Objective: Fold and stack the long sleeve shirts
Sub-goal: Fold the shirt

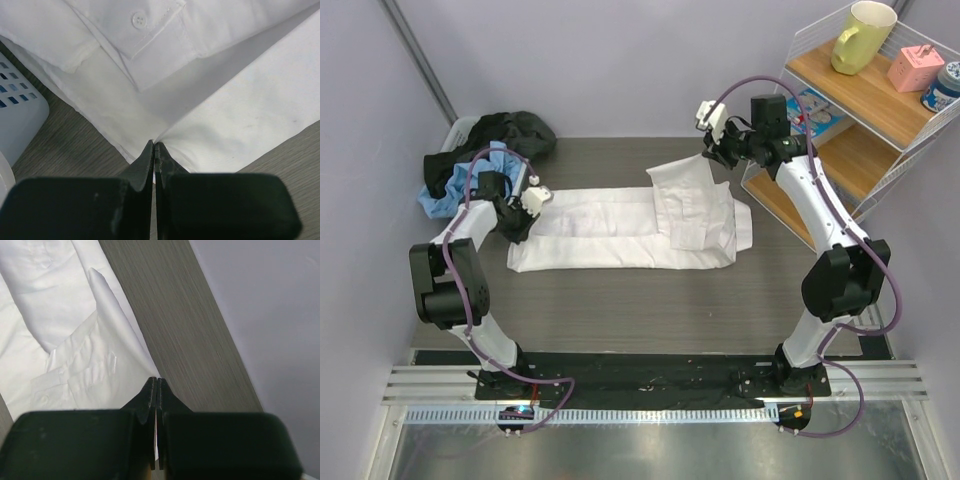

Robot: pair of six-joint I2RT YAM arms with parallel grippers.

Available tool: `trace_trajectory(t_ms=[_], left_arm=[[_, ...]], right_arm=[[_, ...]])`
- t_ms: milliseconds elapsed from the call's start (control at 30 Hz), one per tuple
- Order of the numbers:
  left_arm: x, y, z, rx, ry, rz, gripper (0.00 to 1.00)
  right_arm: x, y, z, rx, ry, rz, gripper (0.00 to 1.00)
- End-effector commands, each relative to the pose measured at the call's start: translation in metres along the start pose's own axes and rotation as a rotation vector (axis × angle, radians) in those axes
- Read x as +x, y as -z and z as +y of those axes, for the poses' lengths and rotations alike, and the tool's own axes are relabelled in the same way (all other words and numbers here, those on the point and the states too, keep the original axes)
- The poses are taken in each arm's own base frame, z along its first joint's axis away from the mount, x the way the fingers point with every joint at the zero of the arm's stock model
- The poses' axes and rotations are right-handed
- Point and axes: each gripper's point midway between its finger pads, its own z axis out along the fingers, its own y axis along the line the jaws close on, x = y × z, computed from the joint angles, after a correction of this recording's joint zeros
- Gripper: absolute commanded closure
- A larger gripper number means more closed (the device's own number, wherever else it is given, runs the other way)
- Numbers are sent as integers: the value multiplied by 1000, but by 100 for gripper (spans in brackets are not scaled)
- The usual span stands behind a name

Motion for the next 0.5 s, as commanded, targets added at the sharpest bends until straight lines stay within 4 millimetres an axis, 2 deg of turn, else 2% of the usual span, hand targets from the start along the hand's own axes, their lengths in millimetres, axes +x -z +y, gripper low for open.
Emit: trace_trajectory(t_ms=[0,267,467], left_arm=[[-4,-1,11,-46,3,-17,100],[-4,-3,15,-63,15,-16,100],[-2,-5,22,-96,14,-8,100]], right_arm=[[-13,-8,-14,38,82,-72,99],[18,-35,-16,39,75,-43,99],[28,-52,-23,103,70,-75,99]])
